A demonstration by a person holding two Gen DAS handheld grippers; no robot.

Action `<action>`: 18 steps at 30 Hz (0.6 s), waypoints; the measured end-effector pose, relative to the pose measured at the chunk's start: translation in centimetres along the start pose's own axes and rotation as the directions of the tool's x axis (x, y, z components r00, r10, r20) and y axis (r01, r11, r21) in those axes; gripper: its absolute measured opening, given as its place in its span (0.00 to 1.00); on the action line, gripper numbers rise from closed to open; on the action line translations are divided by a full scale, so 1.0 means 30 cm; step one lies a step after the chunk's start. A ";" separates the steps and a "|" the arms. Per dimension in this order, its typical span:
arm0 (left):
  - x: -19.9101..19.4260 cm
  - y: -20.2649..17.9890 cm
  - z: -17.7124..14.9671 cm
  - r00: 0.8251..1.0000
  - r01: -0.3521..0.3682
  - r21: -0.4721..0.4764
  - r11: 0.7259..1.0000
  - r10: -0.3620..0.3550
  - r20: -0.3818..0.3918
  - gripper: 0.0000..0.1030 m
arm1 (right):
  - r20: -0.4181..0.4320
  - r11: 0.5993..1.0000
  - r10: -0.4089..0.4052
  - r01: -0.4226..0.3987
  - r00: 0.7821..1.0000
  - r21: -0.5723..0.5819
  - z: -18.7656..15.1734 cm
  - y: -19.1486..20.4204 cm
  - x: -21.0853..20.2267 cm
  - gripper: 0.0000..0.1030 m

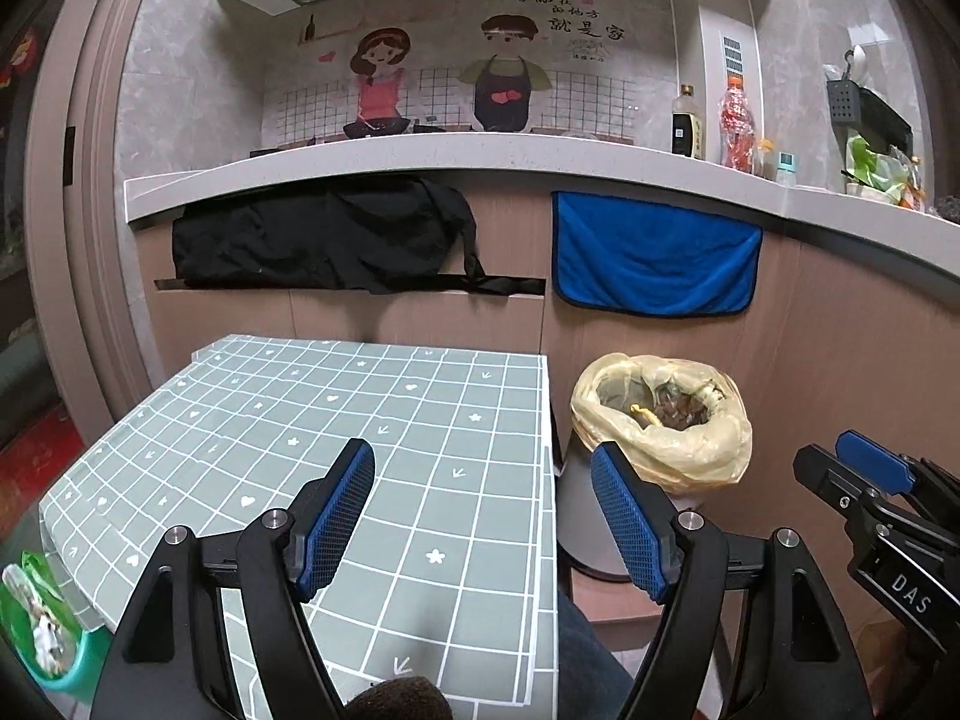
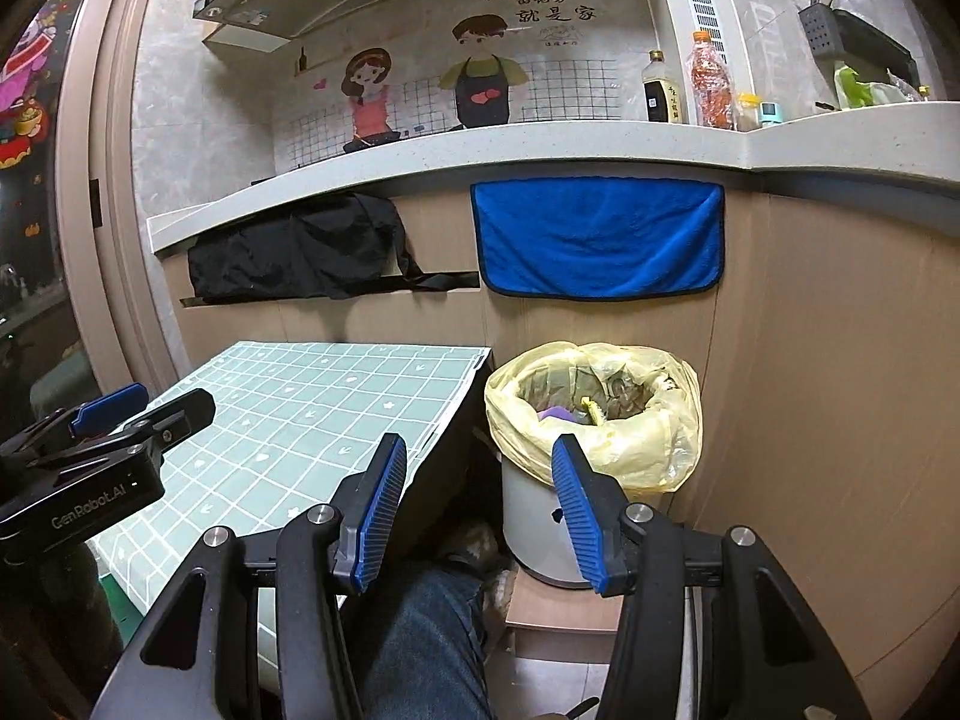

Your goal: Collect trash

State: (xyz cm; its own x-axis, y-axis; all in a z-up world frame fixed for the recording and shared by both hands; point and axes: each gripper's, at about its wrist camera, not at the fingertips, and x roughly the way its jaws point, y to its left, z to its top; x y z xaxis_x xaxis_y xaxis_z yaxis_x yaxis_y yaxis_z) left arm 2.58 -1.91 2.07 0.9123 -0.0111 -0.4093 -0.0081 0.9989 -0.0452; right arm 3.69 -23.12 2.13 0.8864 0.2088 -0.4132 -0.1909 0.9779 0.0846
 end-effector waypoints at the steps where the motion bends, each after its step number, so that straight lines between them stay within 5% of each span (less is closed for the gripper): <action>1: -0.001 -0.002 -0.001 1.000 -0.001 -0.001 1.000 0.001 0.000 0.73 | 0.002 1.000 0.003 -0.003 1.000 -0.001 0.000 -0.002 0.000 0.46; 18: -0.028 -0.039 0.004 0.999 0.027 0.037 0.999 -0.027 0.017 0.73 | 0.023 1.000 -0.027 0.027 0.999 -0.012 0.000 0.010 -0.049 0.46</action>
State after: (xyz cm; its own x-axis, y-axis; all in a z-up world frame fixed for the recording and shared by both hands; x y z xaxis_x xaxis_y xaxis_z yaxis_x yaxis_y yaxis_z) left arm 1.87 -3.07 2.59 0.9189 -0.0377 -0.3926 0.0314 0.9993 -0.0225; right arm 2.33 -23.14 2.76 0.9007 0.1828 -0.3940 -0.1720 0.9831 0.0628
